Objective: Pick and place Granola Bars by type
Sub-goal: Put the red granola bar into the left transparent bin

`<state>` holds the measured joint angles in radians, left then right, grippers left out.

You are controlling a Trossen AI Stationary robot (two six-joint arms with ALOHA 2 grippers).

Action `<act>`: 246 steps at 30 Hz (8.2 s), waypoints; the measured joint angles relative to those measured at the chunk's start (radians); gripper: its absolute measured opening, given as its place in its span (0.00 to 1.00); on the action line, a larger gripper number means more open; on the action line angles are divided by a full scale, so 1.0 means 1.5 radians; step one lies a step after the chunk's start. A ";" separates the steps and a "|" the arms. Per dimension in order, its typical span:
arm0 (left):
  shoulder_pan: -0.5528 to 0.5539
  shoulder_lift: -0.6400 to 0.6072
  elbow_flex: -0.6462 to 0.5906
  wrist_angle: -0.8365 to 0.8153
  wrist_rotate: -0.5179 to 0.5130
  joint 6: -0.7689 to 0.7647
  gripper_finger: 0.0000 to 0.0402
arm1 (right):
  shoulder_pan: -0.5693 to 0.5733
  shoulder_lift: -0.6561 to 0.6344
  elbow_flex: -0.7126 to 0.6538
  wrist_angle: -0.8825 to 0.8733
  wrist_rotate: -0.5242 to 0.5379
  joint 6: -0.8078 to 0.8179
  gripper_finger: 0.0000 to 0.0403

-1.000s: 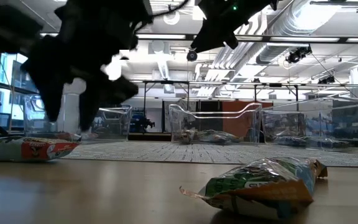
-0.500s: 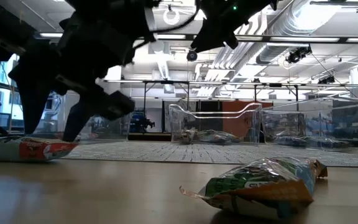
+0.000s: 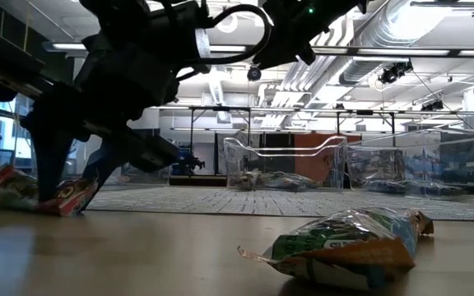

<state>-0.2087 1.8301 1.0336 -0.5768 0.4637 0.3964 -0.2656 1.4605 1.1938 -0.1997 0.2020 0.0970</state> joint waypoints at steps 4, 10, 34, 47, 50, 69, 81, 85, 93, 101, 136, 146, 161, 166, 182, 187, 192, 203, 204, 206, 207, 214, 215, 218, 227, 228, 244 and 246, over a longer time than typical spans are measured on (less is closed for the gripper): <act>0.001 0.000 0.002 -0.005 -0.001 0.000 0.14 | 0.000 0.000 0.000 0.000 0.000 0.000 0.31; -0.001 -0.012 0.104 -0.210 -0.088 0.012 0.04 | 0.000 0.000 0.000 -0.002 0.000 0.000 0.31; 0.385 -0.161 0.224 -0.482 -0.497 -0.146 0.10 | 0.018 0.000 0.000 -0.043 -0.056 -0.111 0.31; 0.595 -0.167 0.060 -0.320 -0.452 -0.235 0.10 | 0.070 0.000 0.000 -0.039 -0.007 -0.166 0.31; 0.611 -0.167 0.032 -0.303 -0.435 -0.195 0.11 | 0.090 0.000 0.000 -0.039 -0.006 -0.235 0.31; 0.609 -0.167 0.075 -0.338 -0.442 -0.154 0.39 | 0.327 0.081 0.001 -0.082 -0.253 -0.301 0.31; 0.609 -0.167 0.301 -0.453 -0.401 -0.171 0.39 | 0.432 0.187 0.001 -0.105 -0.244 -0.064 0.31; 0.609 -0.167 0.335 -0.454 -0.400 -0.171 0.39 | 0.464 0.172 0.001 -0.158 -0.232 -0.023 0.31; 0.609 -0.167 0.344 -0.454 -0.379 -0.188 0.39 | 0.555 0.169 0.001 -0.354 -0.217 -0.012 0.31; 0.605 -0.167 0.344 -0.447 -0.358 -0.210 0.39 | 0.623 0.170 0.001 -0.358 -0.197 -0.097 0.31; 0.579 -0.167 0.344 -0.390 -0.313 -0.252 0.39 | 0.577 0.175 -0.263 0.142 -0.051 -0.093 0.31; 0.579 -0.167 0.344 -0.383 -0.301 -0.252 0.39 | 0.502 0.175 -0.262 0.164 -0.058 -0.057 0.31; 0.579 -0.167 0.344 -0.388 -0.284 -0.250 0.39 | 0.415 0.175 -0.235 0.232 -0.150 -0.171 0.31; 0.579 -0.167 0.344 -0.387 -0.283 -0.250 0.39 | 0.413 0.175 -0.226 0.240 -0.150 -0.206 0.31; 0.579 -0.167 0.344 -0.390 -0.284 -0.250 0.39 | 0.408 0.175 -0.225 0.257 -0.134 -0.204 0.32; 0.579 -0.167 0.344 -0.389 -0.284 -0.250 0.39 | 0.409 0.175 -0.225 0.247 -0.129 -0.225 0.39; 0.579 -0.167 0.344 -0.389 -0.283 -0.250 0.39 | 0.409 0.175 -0.225 0.173 -0.191 -0.243 0.45; 0.579 -0.167 0.344 -0.389 -0.281 -0.253 0.39 | 0.412 0.175 -0.225 0.106 -0.212 -0.427 0.52; 0.579 -0.167 0.344 -0.389 -0.281 -0.253 0.39 | 0.410 0.175 -0.225 0.106 -0.213 -0.447 0.52; 0.579 -0.167 0.344 -0.389 -0.281 -0.253 0.39 | 0.405 0.180 -0.225 0.109 -0.212 -0.485 0.52; 0.579 -0.167 0.344 -0.389 -0.281 -0.253 0.39 | 0.403 0.185 -0.225 0.113 -0.214 -0.501 0.52; 0.579 -0.167 0.344 -0.389 -0.281 -0.252 0.39 | 0.387 0.250 -0.224 0.163 -0.262 -0.604 0.52; 0.579 -0.167 0.344 -0.389 -0.281 -0.252 0.39 | 0.384 0.253 -0.224 0.171 -0.262 -0.625 0.52; 0.579 -0.167 0.344 -0.389 -0.281 -0.251 0.39 | 0.373 0.254 -0.224 0.181 -0.279 -0.654 0.52; 0.579 -0.167 0.344 -0.386 -0.281 -0.250 0.39 | 0.344 0.258 -0.224 0.161 -0.339 -0.607 0.47; 0.579 -0.167 0.344 -0.384 -0.281 -0.250 0.39 | 0.342 0.258 -0.224 0.161 -0.344 -0.607 0.44; 0.579 -0.167 0.344 -0.384 -0.281 -0.250 0.39 | 0.317 0.207 -0.228 0.227 -0.283 -0.502 0.23; 0.579 -0.167 0.344 -0.384 -0.281 -0.250 0.39 | 0.307 0.186 -0.227 0.252 -0.241 -0.511 0.23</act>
<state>0.6605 1.5799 1.5502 -1.1528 0.0422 0.0208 0.1943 1.7389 0.8532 0.1781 -0.1601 -0.6697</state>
